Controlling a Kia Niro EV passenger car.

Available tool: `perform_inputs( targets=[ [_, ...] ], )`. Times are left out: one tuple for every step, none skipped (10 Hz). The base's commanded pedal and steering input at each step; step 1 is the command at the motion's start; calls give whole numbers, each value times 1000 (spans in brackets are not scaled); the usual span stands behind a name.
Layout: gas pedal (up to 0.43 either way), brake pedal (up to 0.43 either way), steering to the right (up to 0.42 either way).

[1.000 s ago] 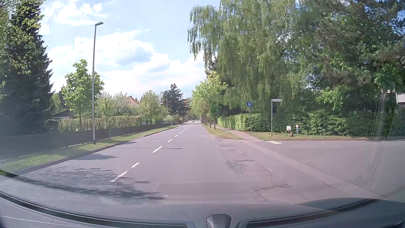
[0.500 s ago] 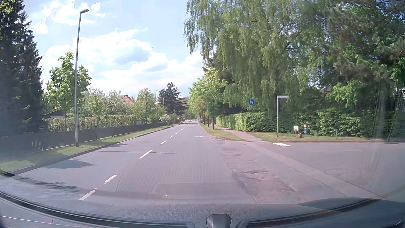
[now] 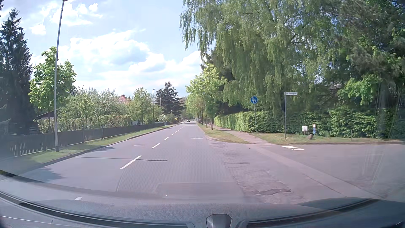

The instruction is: Follow the waypoints while adhering to traffic rules and regulations

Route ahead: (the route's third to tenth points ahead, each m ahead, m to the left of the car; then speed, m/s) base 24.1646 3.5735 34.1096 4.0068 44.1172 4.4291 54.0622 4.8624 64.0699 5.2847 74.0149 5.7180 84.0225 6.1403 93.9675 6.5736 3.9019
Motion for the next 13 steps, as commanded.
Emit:
perform_inputs(
  targets=[
    [0, 79, 15],
    [0, 0, 15],
    [0, 0, 16],
    [0, 0, 16],
    [0, 0, 15],
    [0, 0, 14],
    [0, 0, 10],
    [0, 0, 4],
    [28, 0, -4],
    [28, 0, -14],
    [39, 0, -27],
    [47, 0, -41],
    [98, 0, -49]
  ],
)
